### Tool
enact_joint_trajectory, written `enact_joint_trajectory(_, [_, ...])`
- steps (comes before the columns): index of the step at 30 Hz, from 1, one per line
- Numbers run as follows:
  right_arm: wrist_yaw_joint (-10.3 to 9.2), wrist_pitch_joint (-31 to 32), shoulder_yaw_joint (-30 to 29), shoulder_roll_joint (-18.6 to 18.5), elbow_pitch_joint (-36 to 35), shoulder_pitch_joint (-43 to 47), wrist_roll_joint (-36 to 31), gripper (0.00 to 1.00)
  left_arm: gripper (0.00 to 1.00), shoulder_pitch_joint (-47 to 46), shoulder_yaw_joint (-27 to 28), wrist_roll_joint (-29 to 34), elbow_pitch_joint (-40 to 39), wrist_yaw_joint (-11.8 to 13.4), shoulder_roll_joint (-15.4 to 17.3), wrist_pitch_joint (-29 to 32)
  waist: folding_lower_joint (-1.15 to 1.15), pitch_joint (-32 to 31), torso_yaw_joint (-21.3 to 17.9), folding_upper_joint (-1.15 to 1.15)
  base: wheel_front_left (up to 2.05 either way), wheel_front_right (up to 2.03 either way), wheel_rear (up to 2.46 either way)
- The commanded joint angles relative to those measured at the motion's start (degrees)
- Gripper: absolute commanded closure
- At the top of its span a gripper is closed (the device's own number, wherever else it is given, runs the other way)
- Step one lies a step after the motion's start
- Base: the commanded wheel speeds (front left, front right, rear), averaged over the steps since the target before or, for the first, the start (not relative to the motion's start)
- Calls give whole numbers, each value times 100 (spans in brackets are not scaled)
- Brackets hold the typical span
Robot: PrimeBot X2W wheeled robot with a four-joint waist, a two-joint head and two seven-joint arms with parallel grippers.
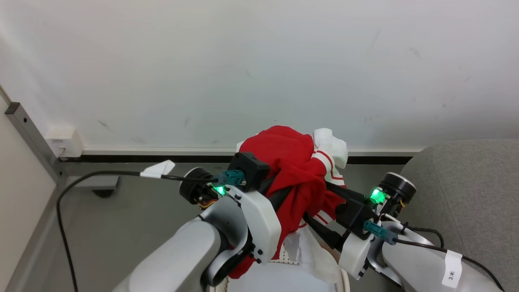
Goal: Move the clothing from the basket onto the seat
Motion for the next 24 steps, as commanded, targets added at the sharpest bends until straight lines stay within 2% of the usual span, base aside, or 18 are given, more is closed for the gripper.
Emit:
enact_joint_trajectory(1, [-12, 3, 1, 37, 8, 79, 62, 0, 100, -46, 9, -58, 7, -18, -19, -8, 0, -9, -4, 0, 0, 0, 0])
enact_joint_trajectory(18, [-12, 3, 31, 38, -32, 89, 197, 0, 100, -55, -17, -143, -31, 32, 41, -11, 0, 21, -95, 0, 0, 0, 0])
enact_joint_trajectory(19, [-12, 3, 36, 35, 2, 105, 229, 4, 100, -59, -18, -151, -32, 28, 40, -12, 0, 21, -96, 0, 0, 0, 0])
enact_joint_trajectory(20, [-12, 3, 68, 37, 30, 109, 252, 51, 100, -63, -23, -153, -32, 28, 40, -12, 0, 20, -96, 0, 0, 0, 0])
enact_joint_trajectory(22, [-12, 3, 132, 47, 75, 104, 352, 100, 100, -64, -31, -164, -33, 26, 35, -7, 0, 20, -95, 0, 0, 0, 0])
enact_joint_trajectory(24, [-12, 4, 159, 57, 85, 100, 459, 100, 100, -60, -40, -164, -27, 40, 42, -10, 0, 21, -98, 0, 0, 0, 0])
